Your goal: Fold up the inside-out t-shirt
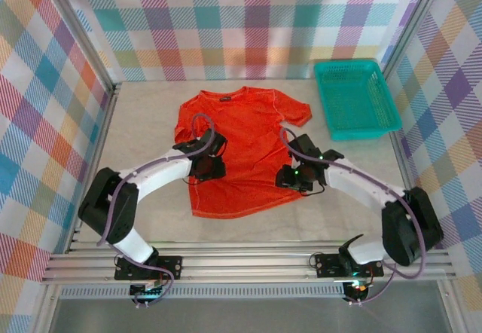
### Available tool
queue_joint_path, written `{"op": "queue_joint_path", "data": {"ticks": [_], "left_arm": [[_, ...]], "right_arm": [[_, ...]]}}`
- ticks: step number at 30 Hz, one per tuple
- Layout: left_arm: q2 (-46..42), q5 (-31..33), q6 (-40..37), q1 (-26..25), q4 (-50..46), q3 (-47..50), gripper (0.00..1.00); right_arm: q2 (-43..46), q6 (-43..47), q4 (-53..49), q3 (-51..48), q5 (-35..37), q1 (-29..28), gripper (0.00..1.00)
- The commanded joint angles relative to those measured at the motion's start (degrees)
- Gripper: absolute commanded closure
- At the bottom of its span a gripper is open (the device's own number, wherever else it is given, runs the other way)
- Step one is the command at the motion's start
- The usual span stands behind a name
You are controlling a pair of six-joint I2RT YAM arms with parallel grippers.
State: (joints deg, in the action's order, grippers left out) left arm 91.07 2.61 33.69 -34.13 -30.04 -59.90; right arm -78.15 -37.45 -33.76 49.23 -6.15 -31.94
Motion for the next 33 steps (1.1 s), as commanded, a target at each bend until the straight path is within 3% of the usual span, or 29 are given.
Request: {"op": "queue_joint_path", "data": {"ticks": [1,9,20,23,26,28,33], "left_arm": [[-3.0,0.5,0.9,0.1,-2.3,-1.1,0.73],[-2.1,0.1,0.9,0.1,-2.1,-1.3,0.73],[-2.5,0.0,1.8,0.0,-1.0,1.1,0.73],[-2.6,-0.1,1.8,0.0,-1.1,0.8,0.73],[-2.6,0.0,1.5,0.0,-1.5,0.3,0.73],[-2.6,0.1,1.4,0.0,-1.9,0.1,0.73],[-2.9,0.0,1.4,0.0,-1.9,0.3,0.73]], "right_arm": [[1.6,-9.3,-3.8,-3.7,1.4,-0.1,0.65],[-2.7,-22.6,-4.1,-5.7,3.7,-0.5,0.63],[-9.6,-26.2,-0.8,-3.7,6.1,-1.3,0.58],[-12.1,-25.8,-0.6,-1.8,6.6,-1.3,0.63],[-14.0,-25.3,-0.2,-0.6,6.6,-1.3,0.82],[-14.6,-25.1,-0.1,-0.2,6.2,-1.3,0.89],[-13.6,-24.1,-0.6,0.2,6.5,-1.5,0.88]]}}
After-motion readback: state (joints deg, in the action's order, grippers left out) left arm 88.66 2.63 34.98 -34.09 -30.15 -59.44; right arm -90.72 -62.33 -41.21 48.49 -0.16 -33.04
